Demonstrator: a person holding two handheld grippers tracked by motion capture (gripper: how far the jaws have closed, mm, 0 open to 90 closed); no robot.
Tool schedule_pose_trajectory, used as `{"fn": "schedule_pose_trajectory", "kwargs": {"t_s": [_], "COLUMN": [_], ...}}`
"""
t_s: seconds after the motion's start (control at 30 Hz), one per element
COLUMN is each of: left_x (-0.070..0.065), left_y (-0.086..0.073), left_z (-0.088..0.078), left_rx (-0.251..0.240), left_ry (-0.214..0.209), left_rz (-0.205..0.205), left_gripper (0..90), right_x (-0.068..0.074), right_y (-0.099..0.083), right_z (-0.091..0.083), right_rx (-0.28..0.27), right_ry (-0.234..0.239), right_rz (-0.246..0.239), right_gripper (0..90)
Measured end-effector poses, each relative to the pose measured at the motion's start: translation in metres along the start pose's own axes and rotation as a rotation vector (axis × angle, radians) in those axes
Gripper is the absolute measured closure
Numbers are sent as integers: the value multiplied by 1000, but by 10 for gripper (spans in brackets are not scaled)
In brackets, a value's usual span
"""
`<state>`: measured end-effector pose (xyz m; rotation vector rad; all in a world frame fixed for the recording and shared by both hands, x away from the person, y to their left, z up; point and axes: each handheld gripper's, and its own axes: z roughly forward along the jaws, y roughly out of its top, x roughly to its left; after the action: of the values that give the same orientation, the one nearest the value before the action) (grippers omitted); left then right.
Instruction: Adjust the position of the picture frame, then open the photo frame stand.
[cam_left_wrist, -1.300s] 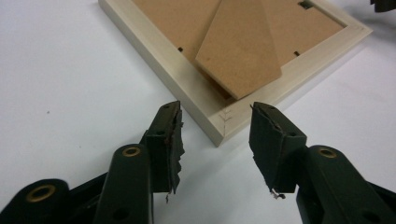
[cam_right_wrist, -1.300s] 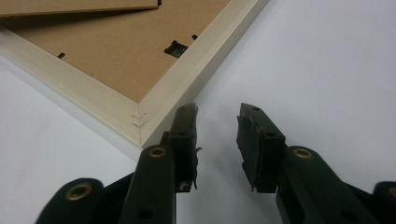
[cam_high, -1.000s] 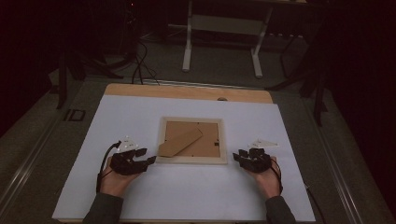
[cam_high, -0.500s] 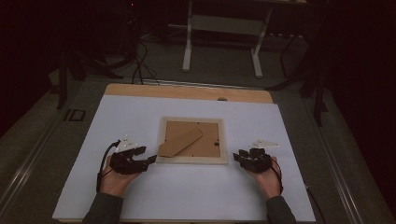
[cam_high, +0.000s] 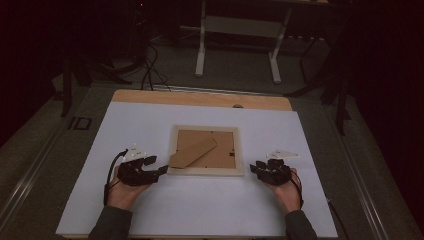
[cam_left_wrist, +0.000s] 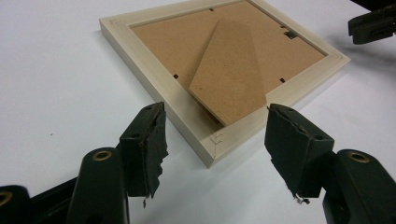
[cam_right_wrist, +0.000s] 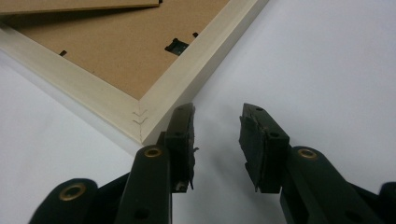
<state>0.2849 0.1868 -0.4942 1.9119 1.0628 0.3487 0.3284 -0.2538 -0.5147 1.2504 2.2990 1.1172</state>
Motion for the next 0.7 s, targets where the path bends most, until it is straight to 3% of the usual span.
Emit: {"fn": "schedule_pose_trajectory", "kwargs": {"t_s": [0.37,0.7], "left_x": [-1,-7], "left_y": [3,16], "left_z": [-1,3], "left_rx": [-11,-13], "left_ry": [1,-20], "left_rz": [-7,0], "left_gripper": [395,369], "right_x": [-3,-3], "right_y": [0,1], "right_z": [-3,-4], "right_rx": [-11,-19], "right_ry": [-1,7], "right_rz": [12,24], "right_gripper": [628,617]}}
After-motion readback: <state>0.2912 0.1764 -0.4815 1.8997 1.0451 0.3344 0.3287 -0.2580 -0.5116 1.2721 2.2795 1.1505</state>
